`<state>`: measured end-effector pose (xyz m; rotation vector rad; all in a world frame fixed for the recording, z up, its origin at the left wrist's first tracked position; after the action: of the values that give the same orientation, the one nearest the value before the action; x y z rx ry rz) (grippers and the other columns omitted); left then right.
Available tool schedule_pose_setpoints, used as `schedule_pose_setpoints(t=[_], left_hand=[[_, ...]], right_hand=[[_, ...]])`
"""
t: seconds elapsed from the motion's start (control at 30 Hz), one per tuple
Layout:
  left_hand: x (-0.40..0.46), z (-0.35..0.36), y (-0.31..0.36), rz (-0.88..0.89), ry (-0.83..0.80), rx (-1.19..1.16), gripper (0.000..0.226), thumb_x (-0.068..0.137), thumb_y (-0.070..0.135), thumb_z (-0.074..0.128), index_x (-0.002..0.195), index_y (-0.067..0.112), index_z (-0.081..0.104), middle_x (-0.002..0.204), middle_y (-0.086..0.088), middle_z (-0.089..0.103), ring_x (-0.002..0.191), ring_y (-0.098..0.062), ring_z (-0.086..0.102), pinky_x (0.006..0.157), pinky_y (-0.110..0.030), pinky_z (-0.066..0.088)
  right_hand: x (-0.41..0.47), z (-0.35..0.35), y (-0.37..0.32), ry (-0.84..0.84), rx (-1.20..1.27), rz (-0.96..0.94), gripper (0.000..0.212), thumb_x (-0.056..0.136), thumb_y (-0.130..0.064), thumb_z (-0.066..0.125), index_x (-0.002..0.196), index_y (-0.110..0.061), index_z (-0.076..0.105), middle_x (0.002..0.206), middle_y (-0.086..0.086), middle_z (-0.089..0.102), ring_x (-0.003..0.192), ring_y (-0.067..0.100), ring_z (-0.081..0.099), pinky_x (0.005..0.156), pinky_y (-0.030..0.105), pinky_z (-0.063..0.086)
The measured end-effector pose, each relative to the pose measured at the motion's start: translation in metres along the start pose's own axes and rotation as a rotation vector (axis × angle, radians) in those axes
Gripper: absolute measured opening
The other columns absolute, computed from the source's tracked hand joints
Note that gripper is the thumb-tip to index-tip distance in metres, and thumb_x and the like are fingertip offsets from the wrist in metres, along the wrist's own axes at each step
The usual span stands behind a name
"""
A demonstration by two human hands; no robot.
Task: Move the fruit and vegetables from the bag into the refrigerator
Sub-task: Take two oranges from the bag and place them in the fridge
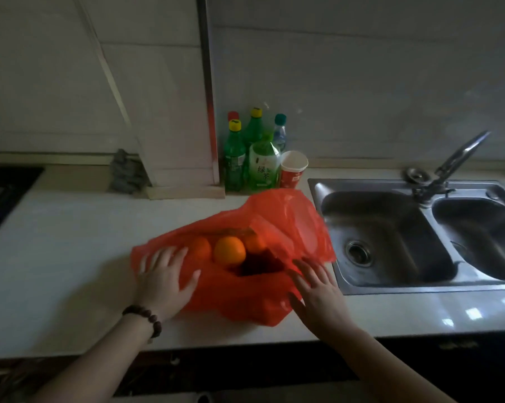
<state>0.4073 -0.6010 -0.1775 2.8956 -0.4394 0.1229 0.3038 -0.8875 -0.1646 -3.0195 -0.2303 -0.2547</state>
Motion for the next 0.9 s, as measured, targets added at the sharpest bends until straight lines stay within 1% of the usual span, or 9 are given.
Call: schedule_pose_setpoints(t=[0.1,0.17,0.3,0.4,0.5,0.63,0.77,0.83,0.9], left_hand=[[0.010,-0.027,0.022,0.066,0.273,-0.031,0.057,0.086,0.053,0.036,0.116,0.013,0.062,0.121,-0.009,0.058,0.116,-0.030,0.048,0.098,-0.049,0.035],[0.019,-0.033,0.030,0.079,0.303,-0.013,0.055,0.084,0.053,0.040,0.117,0.014,0.060,0.124,-0.010,0.055,0.119,-0.031,0.046,0.098,-0.050,0.034],[0.041,-0.016,0.027,0.039,0.095,0.088,0.076,0.074,0.068,0.044,0.132,0.019,0.046,0.139,-0.013,0.044,0.132,-0.032,0.035,0.106,-0.058,0.028],[0.052,0.011,0.014,-0.007,-0.143,0.146,0.106,0.066,0.085,0.039,0.148,0.023,0.014,0.154,-0.014,0.018,0.143,-0.031,0.012,0.114,-0.057,0.010],[0.058,0.036,0.001,-0.081,-0.328,0.112,0.128,0.055,0.092,0.041,0.148,0.025,-0.013,0.158,-0.012,-0.005,0.144,-0.033,-0.004,0.114,-0.056,-0.002],[0.067,0.052,-0.002,-0.067,-0.404,0.079,0.130,0.054,0.090,0.047,0.146,0.026,-0.019,0.157,-0.013,-0.007,0.144,-0.033,-0.003,0.114,-0.055,-0.003],[0.081,0.056,0.003,-0.007,-0.405,0.056,0.127,0.059,0.086,0.051,0.146,0.026,-0.018,0.158,-0.011,-0.003,0.145,-0.030,0.003,0.115,-0.053,0.001],[0.086,0.054,0.008,0.017,-0.373,0.032,0.125,0.060,0.084,0.053,0.147,0.026,-0.015,0.158,-0.009,-0.002,0.145,-0.029,0.004,0.116,-0.052,0.002],[0.087,0.047,0.013,0.042,-0.299,-0.025,0.120,0.063,0.082,0.054,0.149,0.026,-0.008,0.158,-0.007,0.001,0.145,-0.027,0.007,0.115,-0.051,0.006]], right_hand=[[0.028,-0.018,-0.022,0.151,-0.024,-0.142,0.047,0.085,-0.038,0.049,0.130,-0.022,0.052,0.146,0.003,0.042,0.139,0.029,0.030,0.114,0.055,0.020],[0.053,-0.024,-0.027,0.168,-0.060,-0.195,0.048,0.085,-0.036,0.052,0.132,-0.025,0.048,0.150,0.002,0.035,0.143,0.028,0.021,0.113,0.059,0.012],[0.110,0.000,-0.004,-0.100,-0.274,-0.184,0.060,0.086,-0.049,0.047,0.142,-0.034,0.031,0.157,-0.002,0.016,0.145,0.029,-0.001,0.107,0.071,-0.001],[0.136,0.030,0.028,-0.380,-0.410,-0.072,0.069,0.083,-0.066,0.010,0.147,-0.039,0.013,0.159,-0.004,0.007,0.143,0.029,-0.013,0.101,0.075,-0.010],[0.143,0.049,0.053,-0.551,-0.295,0.146,0.069,0.086,-0.069,-0.002,0.147,-0.041,0.011,0.158,-0.008,0.005,0.144,0.028,-0.015,0.094,0.073,-0.026],[0.145,0.054,0.080,-0.648,-0.136,0.330,0.065,0.089,-0.066,0.000,0.146,-0.040,0.017,0.158,-0.008,0.012,0.142,0.028,-0.021,0.093,0.072,-0.028],[0.140,0.054,0.104,-0.705,-0.116,0.394,0.059,0.096,-0.055,0.010,0.138,-0.027,0.041,0.151,0.004,0.034,0.144,0.033,-0.013,0.103,0.073,-0.010],[0.139,0.047,0.101,-0.641,-0.071,0.427,0.051,0.098,-0.050,0.020,0.126,-0.022,0.053,0.140,0.005,0.049,0.145,0.032,0.006,0.106,0.071,-0.009],[0.140,0.035,0.086,-0.484,-0.072,0.372,0.045,0.097,-0.048,0.031,0.130,-0.023,0.050,0.139,0.003,0.049,0.140,0.028,0.025,0.113,0.064,0.002]])
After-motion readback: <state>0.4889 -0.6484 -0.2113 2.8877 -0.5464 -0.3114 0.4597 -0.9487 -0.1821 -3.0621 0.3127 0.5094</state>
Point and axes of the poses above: each hand's wrist, its own x-axis towards the middle knuckle, its own z-axis out of the palm, y = z × x, the point moved 4 cm from there along x, towards the middle knuckle
